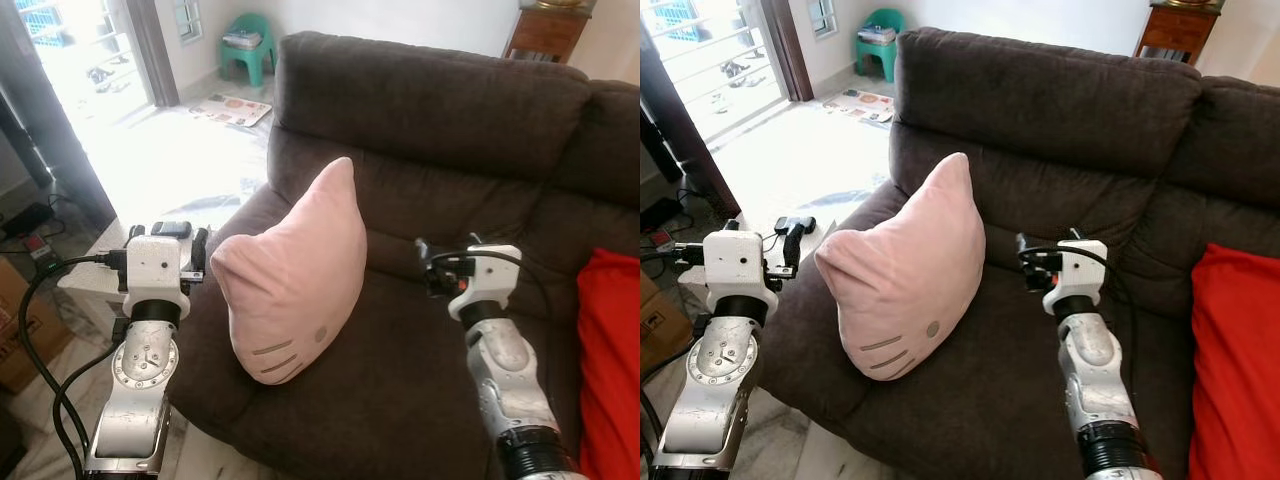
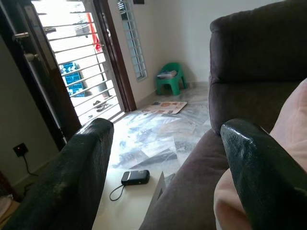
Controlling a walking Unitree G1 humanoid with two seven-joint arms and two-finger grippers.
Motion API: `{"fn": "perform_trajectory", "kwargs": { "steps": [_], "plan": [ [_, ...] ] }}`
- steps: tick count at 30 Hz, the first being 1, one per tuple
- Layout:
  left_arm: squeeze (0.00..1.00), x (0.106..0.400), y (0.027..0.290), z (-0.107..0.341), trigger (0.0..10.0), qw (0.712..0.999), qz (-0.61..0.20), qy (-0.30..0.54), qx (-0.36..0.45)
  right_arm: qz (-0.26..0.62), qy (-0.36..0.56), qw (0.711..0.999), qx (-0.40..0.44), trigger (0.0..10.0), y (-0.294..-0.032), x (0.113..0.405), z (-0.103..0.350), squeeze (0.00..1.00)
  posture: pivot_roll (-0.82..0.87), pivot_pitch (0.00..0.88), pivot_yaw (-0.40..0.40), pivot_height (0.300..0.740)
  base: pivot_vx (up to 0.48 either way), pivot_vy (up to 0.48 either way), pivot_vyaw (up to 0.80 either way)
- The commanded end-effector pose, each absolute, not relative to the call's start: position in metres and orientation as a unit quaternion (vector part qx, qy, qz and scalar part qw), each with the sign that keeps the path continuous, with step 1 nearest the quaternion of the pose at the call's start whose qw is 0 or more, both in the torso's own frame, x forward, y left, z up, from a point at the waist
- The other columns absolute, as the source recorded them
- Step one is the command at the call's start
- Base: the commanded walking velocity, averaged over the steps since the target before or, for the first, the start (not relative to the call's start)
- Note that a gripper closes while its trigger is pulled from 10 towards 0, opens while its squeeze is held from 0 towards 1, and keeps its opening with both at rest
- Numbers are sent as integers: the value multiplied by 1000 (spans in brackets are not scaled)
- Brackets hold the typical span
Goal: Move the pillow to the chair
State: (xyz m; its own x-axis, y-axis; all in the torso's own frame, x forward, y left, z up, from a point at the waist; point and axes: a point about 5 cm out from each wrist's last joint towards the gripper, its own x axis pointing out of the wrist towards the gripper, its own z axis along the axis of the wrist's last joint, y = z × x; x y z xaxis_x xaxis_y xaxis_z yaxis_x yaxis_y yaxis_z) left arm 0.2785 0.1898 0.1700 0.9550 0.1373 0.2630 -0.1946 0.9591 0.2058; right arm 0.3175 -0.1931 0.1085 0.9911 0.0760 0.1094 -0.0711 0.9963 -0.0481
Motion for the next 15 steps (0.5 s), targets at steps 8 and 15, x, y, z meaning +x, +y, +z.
{"fn": "perform_trajectory", "kwargs": {
  "steps": [8,15],
  "plan": [
    [0,272,200,156,10000,986,109,-104,71,12,-50,999,10,10000,-199,305,96,0,71,0,19,740,0,0,0],
    [0,272,199,151,10000,986,103,-98,83,15,-55,998,20,10000,-194,306,97,0,69,0,18,740,0,0,0]
  ]
}}
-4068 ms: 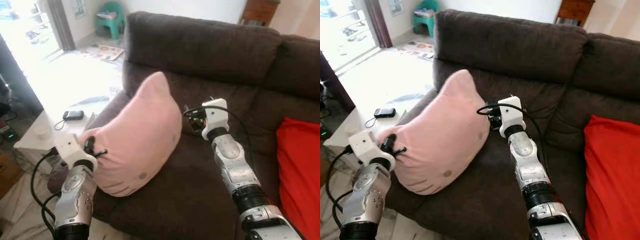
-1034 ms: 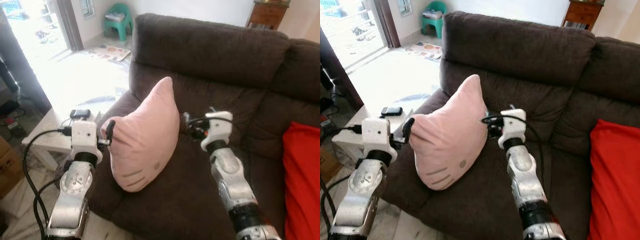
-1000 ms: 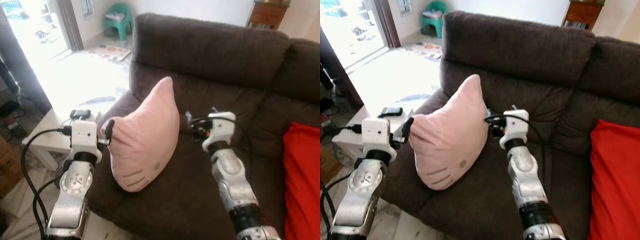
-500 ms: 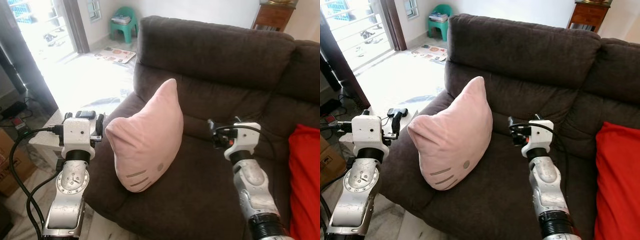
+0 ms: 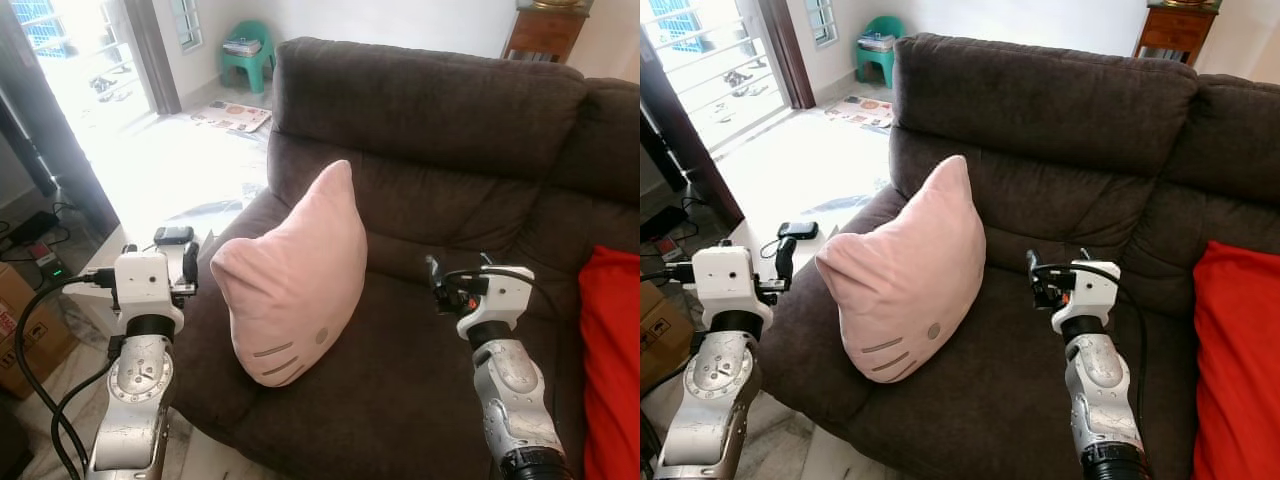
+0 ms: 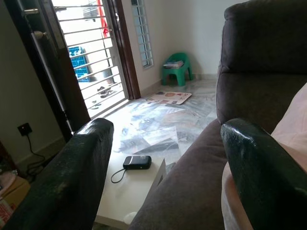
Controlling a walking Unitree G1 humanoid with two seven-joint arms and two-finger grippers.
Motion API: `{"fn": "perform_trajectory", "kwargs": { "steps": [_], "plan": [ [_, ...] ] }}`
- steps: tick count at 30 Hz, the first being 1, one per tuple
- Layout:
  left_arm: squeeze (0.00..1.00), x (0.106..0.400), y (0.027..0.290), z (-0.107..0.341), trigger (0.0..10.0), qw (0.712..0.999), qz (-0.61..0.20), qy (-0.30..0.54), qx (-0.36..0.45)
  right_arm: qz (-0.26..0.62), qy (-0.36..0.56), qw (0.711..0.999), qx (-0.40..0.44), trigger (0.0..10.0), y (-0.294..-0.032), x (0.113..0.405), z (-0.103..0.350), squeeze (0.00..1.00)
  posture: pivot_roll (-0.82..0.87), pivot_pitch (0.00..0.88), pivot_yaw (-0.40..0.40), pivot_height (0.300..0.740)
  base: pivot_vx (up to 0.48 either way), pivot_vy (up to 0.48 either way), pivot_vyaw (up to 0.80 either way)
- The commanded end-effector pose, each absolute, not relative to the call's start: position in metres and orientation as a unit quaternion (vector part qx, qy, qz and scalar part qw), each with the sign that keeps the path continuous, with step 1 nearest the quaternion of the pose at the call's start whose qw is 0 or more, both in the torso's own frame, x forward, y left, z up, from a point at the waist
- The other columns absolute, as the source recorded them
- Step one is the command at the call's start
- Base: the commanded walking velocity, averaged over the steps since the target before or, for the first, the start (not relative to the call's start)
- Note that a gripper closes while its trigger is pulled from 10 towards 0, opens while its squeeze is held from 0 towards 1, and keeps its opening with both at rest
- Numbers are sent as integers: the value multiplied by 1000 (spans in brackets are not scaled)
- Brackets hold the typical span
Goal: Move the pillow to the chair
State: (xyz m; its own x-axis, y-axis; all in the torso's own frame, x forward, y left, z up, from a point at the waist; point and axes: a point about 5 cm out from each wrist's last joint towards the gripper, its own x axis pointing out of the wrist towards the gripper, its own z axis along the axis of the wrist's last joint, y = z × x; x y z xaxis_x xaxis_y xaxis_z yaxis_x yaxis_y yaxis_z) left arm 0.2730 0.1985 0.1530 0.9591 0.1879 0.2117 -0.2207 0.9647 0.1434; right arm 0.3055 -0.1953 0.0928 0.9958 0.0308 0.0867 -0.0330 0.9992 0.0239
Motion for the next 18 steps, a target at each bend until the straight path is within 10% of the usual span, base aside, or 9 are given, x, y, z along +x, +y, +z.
{"fn": "perform_trajectory", "kwargs": {
  "steps": [1,18],
  "plan": [
    [0,272,198,151,10000,987,102,-97,83,15,-56,998,21,10000,-194,306,97,0,69,0,18,740,0,0,0],
    [0,273,192,151,10000,988,81,-106,81,24,-63,997,33,10000,-184,309,100,0,70,0,21,740,0,0,0]
  ]
}}
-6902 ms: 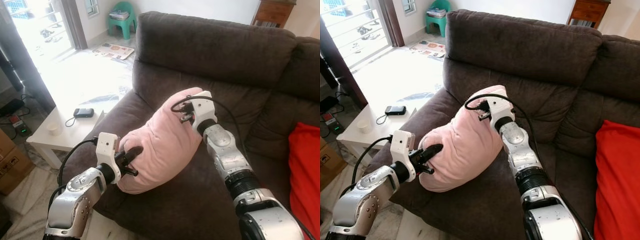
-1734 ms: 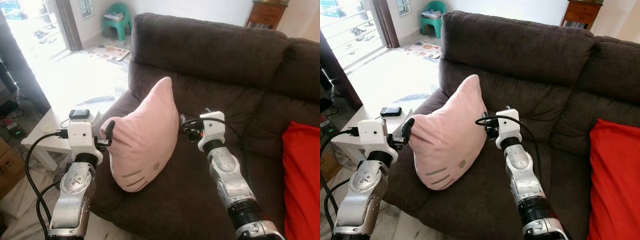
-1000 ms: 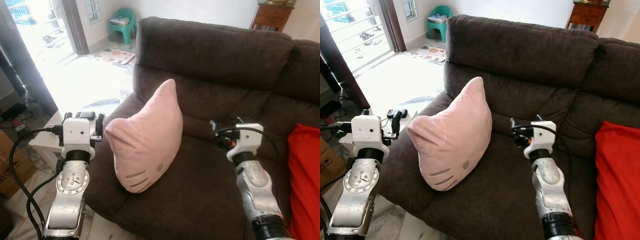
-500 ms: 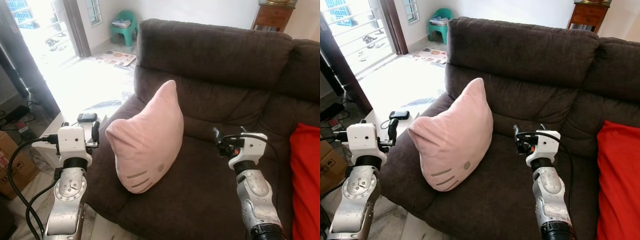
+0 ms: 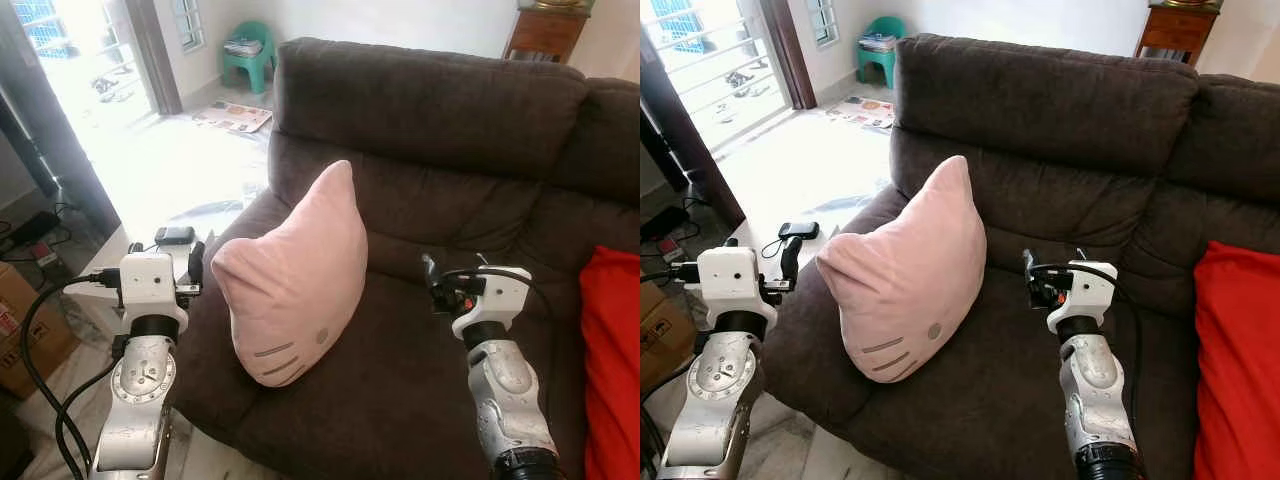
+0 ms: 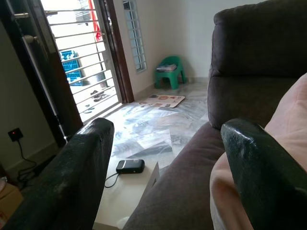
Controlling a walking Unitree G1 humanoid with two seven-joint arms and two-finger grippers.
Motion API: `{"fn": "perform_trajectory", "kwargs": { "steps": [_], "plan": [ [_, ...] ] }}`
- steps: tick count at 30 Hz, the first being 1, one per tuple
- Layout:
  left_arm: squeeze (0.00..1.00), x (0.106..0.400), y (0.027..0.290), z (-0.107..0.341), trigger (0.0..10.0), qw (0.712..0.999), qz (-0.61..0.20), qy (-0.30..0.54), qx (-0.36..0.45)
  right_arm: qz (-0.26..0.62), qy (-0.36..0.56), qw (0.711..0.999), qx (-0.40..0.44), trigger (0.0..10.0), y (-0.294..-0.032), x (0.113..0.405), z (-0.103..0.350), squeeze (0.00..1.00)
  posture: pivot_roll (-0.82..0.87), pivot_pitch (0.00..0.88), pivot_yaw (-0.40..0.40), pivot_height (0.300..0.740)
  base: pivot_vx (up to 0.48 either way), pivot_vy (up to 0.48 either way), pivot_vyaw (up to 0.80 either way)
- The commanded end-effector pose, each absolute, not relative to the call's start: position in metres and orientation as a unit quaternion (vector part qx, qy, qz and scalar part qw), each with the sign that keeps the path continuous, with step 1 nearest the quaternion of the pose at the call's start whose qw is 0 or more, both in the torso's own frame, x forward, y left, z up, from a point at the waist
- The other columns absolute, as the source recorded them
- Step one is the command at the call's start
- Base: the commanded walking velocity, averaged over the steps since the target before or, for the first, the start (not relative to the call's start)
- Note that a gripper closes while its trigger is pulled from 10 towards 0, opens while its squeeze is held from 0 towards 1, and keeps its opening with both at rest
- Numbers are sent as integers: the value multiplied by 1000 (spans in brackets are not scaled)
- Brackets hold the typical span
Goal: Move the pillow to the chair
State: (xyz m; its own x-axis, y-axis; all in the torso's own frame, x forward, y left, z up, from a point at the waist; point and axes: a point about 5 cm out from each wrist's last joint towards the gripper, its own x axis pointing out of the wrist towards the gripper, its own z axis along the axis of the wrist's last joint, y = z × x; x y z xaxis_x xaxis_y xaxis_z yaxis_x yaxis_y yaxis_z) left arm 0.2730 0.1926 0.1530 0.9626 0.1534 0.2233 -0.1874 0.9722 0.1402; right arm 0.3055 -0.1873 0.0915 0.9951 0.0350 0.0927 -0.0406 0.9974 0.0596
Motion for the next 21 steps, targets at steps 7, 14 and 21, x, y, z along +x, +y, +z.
{"fn": "perform_trajectory", "kwargs": {
  "steps": [7,14,21],
  "plan": [
    [0,273,192,150,10000,988,81,-104,81,25,-65,997,35,10000,-182,309,101,0,72,0,20,740,0,0,0],
    [0,274,192,150,10000,988,82,-103,81,27,-66,997,34,10000,-181,311,102,0,73,0,15,740,0,0,0],
    [0,274,192,151,10000,988,82,-103,79,26,-68,997,35,10000,-180,313,104,0,73,0,15,740,0,0,0]
  ]
}}
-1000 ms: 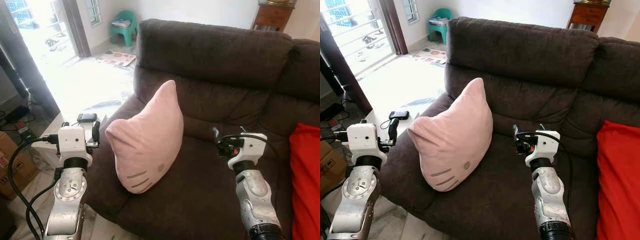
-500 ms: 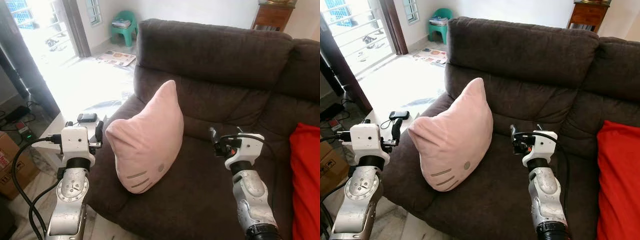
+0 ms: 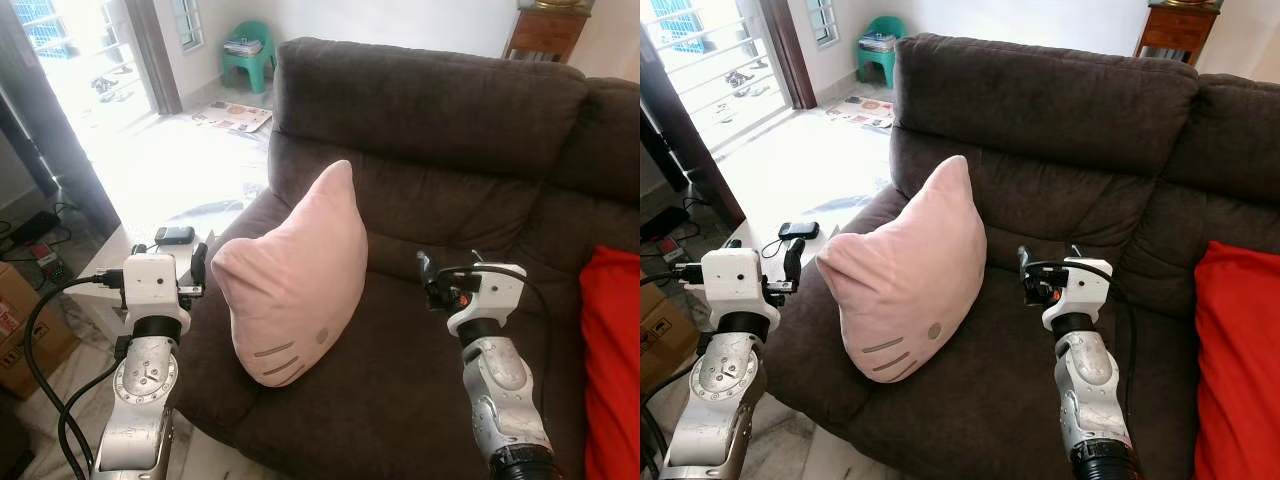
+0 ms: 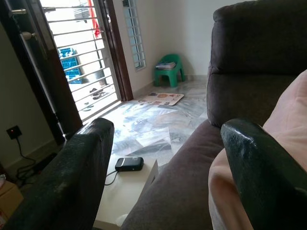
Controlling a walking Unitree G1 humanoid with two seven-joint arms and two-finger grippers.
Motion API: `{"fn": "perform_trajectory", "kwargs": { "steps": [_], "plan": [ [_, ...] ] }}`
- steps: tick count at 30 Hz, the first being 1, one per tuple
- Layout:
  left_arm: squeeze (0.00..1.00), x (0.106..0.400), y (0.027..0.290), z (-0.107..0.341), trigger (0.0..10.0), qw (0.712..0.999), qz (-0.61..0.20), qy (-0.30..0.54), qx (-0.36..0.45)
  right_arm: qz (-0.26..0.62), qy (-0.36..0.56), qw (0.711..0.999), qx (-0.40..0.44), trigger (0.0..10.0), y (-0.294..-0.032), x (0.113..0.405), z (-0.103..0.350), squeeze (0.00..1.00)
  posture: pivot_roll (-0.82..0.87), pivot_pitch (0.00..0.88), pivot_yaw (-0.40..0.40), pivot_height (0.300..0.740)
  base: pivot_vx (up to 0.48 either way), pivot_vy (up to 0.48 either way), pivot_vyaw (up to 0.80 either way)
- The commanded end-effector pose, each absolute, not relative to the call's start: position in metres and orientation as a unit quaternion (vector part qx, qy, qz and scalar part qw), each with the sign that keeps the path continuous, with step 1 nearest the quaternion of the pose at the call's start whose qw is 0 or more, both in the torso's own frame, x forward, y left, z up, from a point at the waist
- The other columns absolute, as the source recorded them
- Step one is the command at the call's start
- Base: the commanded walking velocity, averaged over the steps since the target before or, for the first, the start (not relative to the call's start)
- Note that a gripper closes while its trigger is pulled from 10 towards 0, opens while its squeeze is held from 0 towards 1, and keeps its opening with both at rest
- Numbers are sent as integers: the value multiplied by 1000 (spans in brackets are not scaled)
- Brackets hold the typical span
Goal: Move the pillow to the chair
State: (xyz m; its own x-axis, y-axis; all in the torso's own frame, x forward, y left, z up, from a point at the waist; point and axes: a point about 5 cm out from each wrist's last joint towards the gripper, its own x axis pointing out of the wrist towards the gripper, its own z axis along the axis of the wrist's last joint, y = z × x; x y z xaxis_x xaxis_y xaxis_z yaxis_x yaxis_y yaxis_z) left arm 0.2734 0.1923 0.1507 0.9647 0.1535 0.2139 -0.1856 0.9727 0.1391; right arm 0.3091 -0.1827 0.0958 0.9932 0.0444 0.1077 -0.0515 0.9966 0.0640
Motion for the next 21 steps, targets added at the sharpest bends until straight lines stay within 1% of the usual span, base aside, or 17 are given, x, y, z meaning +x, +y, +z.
{"fn": "perform_trajectory", "kwargs": {
  "steps": [1,21],
  "plan": [
    [0,275,192,151,10000,988,82,-103,79,26,-67,997,35,10000,-180,313,104,0,72,0,14,740,0,0,0],
    [0,274,191,151,10000,988,87,-103,75,37,-66,997,34,10000,-173,316,105,0,72,0,10,740,-279,0,0]
  ]
}}
